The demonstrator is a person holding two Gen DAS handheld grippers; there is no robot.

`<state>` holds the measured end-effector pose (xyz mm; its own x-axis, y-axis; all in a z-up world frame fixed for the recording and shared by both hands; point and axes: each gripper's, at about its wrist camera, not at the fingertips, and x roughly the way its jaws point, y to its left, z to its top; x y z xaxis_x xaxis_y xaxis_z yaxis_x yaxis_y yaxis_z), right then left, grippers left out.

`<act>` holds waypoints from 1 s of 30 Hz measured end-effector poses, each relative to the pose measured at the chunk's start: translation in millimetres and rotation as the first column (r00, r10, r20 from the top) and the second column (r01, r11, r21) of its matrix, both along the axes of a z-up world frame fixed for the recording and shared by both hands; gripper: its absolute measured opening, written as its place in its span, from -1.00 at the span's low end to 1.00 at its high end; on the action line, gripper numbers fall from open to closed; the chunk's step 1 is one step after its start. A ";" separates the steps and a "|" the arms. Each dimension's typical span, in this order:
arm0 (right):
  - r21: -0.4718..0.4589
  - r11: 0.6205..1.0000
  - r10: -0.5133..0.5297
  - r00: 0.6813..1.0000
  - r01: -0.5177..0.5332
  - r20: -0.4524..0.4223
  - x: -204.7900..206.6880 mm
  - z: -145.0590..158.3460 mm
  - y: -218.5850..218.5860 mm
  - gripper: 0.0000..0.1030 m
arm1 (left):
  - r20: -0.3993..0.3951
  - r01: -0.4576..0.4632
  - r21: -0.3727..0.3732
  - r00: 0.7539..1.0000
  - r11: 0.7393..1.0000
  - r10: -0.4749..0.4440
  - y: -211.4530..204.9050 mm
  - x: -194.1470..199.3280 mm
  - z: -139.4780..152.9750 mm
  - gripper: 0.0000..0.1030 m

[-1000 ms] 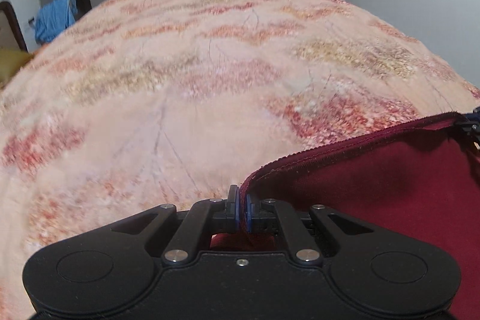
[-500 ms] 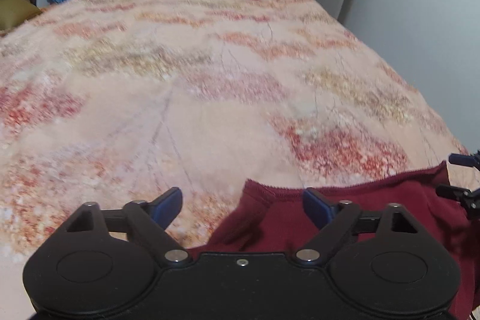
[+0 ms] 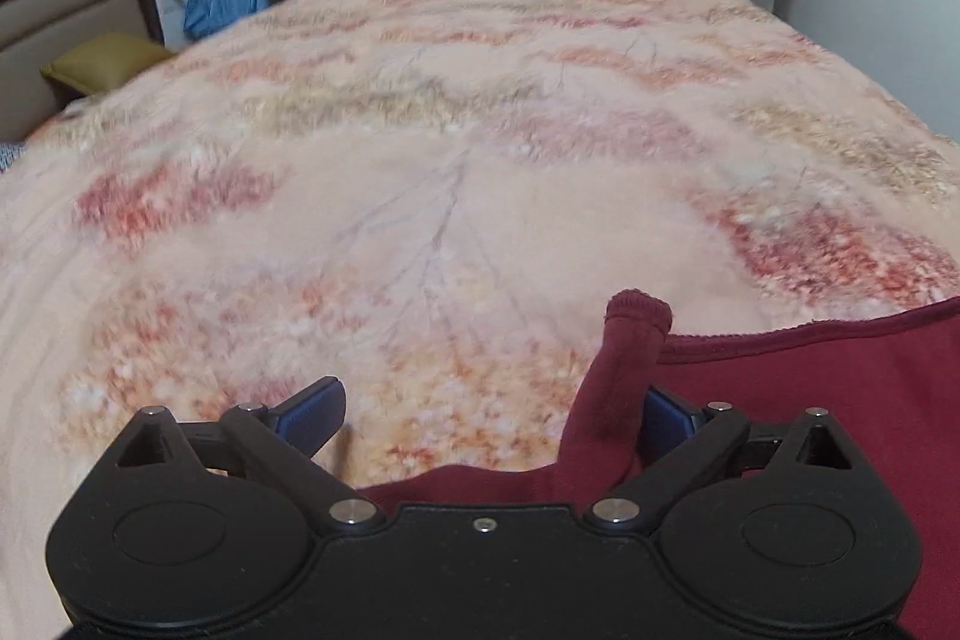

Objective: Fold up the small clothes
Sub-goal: 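Lower the hem onto the sweater and open both grippers, then move the left gripper to the side edge of the folded sweater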

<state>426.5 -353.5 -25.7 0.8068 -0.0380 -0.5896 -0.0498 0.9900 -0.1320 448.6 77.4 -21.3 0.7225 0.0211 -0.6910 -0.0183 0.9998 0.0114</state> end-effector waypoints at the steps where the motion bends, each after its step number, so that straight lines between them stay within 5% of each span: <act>1: 0.018 1.000 -0.012 1.000 0.012 -0.007 0.8 -6.1 -3.5 0.99 | -0.008 -0.007 -0.022 1.000 1.000 0.007 2.4 1.6 -4.9 0.96; 5: 0.094 0.995 -0.017 0.999 0.014 0.031 -9.4 -17.5 -14.1 0.99 | 0.008 -0.032 -0.051 0.999 0.998 0.032 4.6 -1.1 -6.8 0.98; 14: 0.104 0.994 0.006 0.978 -0.028 0.209 -72.8 35.5 -3.0 1.00 | 0.089 -0.076 -0.036 0.993 0.996 0.079 -7.1 -45.2 39.1 0.99; 23: 0.122 0.982 0.108 0.959 -0.144 0.260 -128.9 66.0 48.9 1.00 | 0.121 -0.059 -0.133 0.990 0.989 0.075 -16.4 -102.7 81.1 0.99; 30: 0.121 0.969 0.185 0.958 -0.215 0.217 -174.9 29.4 111.7 1.00 | 0.065 -0.147 -0.260 0.983 0.954 0.169 -6.6 -144.7 66.7 0.99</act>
<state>251.6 -241.8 3.7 0.8924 0.2082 -0.4003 -0.2353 0.9717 -0.0190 303.8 70.8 45.3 0.7809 -0.0277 -0.6241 -0.1663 0.9538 -0.2504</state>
